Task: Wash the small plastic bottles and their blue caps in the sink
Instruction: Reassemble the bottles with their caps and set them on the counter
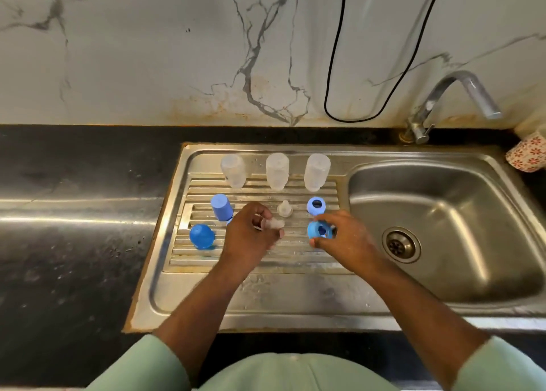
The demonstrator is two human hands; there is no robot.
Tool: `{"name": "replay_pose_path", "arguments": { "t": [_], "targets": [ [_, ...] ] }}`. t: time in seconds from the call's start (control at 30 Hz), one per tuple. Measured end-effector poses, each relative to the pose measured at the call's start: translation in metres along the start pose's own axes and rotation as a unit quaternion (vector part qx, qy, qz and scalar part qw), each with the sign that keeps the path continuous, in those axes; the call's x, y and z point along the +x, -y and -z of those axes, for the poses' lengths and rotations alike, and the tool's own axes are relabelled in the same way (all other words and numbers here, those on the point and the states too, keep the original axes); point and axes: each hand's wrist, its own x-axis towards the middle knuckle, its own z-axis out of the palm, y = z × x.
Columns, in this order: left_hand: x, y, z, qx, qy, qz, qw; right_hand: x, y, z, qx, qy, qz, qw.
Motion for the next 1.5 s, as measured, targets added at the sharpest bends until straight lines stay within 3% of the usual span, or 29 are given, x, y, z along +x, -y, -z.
{"name": "replay_pose_path", "arguments": {
  "t": [0.17,0.33,0.43,0.57,0.67,0.73,0.83,0.93,1.03,1.1,1.23,1.37,1.5],
  "targets": [
    [-0.008,-0.007,0.014,-0.063,0.005,-0.025,0.998,-0.015,0.031,-0.002,0.218,-0.015,0.044,0.975],
    [-0.021,-0.013,0.020,0.098,0.041,-0.149,0.983,-0.019,0.044,-0.016,0.326,0.022,0.044,0.944],
    [-0.026,-0.020,0.020,0.188,0.058,-0.189,0.962,-0.021,0.044,-0.020,0.331,0.029,0.046,0.942],
    [-0.029,-0.027,0.025,0.109,0.125,-0.162,0.973,-0.021,0.039,-0.020,0.356,-0.005,0.026,0.934],
    [-0.033,-0.031,0.029,0.120,0.163,-0.167,0.965,-0.022,0.035,-0.016,0.379,0.030,0.025,0.925],
    [-0.036,-0.033,0.027,0.145,0.139,-0.203,0.958,-0.025,0.035,-0.014,0.373,0.058,0.033,0.925],
    [-0.039,-0.032,0.025,0.104,0.043,-0.216,0.970,-0.028,0.037,-0.013,0.289,0.029,0.063,0.955],
    [-0.039,-0.031,0.026,0.054,-0.043,-0.156,0.985,-0.028,0.039,-0.009,0.318,0.028,0.079,0.944],
    [-0.039,-0.035,0.027,-0.053,0.010,0.007,0.998,-0.029,0.041,-0.010,0.340,0.086,0.101,0.931],
    [-0.042,-0.036,0.029,-0.127,0.054,0.062,0.989,-0.028,0.044,-0.012,0.312,0.097,0.121,0.937],
    [-0.047,-0.031,0.030,-0.259,0.109,0.160,0.946,-0.029,0.051,-0.015,0.238,0.062,0.165,0.955],
    [-0.050,-0.027,0.029,-0.312,0.169,0.251,0.900,-0.028,0.056,-0.018,0.173,-0.009,0.213,0.962],
    [-0.051,-0.029,0.029,-0.397,0.153,0.274,0.862,-0.026,0.062,-0.012,0.151,-0.049,0.220,0.963]
  ]
}}
